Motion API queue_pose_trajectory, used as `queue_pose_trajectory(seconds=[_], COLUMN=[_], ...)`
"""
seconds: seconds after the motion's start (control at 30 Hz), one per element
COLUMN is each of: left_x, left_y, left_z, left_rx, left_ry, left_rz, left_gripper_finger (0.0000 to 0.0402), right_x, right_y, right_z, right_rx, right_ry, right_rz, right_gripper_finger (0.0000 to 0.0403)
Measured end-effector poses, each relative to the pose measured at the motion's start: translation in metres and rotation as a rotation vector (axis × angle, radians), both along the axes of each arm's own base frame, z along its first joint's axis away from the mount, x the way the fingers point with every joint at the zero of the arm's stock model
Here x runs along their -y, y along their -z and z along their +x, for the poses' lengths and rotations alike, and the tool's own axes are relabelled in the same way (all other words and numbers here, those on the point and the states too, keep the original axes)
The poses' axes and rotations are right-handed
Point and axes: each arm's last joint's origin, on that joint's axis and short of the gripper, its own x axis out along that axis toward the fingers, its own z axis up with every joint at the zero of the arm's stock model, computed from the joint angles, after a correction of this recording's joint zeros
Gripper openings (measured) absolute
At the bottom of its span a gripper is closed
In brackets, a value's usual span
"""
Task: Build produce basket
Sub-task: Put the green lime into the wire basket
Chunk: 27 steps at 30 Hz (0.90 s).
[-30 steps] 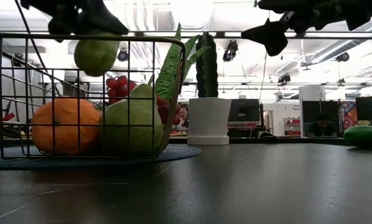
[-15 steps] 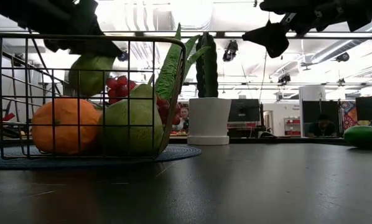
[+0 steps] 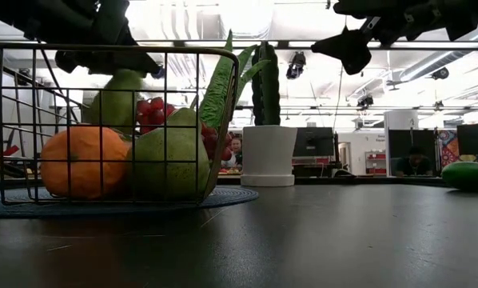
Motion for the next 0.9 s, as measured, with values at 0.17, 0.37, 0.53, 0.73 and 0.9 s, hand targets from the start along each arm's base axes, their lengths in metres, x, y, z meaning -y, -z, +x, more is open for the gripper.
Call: queue_pose_trajectory(seconds=[0.17, 0.37, 0.53, 0.73, 0.9], left_x=[0.000, 0.001, 0.004, 0.011, 0.015], left_y=[-0.001, -0.017, -0.041, -0.074, -0.091], left_z=[0.000, 0.001, 0.005, 0.015, 0.018], left_rx=[0.000, 0.007, 0.016, 0.039, 0.076], left_ry=[0.001, 0.025, 0.073, 0.190, 0.345], left_rz=[0.000, 0.006, 0.043, 0.151, 0.269], left_gripper_finger=[0.0226, 0.0235, 0.0235, 0.0235, 0.0235], right_x=[0.000, 0.000, 0.000, 0.002, 0.007], right_y=[0.000, 0.001, 0.000, 0.007, 0.007], right_z=[0.000, 0.000, 0.000, -0.003, -0.008], right_rx=[-0.001, -0.013, -0.025, -0.156, -0.361], right_ry=[0.001, 0.007, 0.015, 0.092, 0.340], right_rz=[0.004, 0.031, 0.076, 0.228, 0.269], right_gripper_finger=[0.0327, 0.0327, 0.0327, 0.0327, 0.0327])
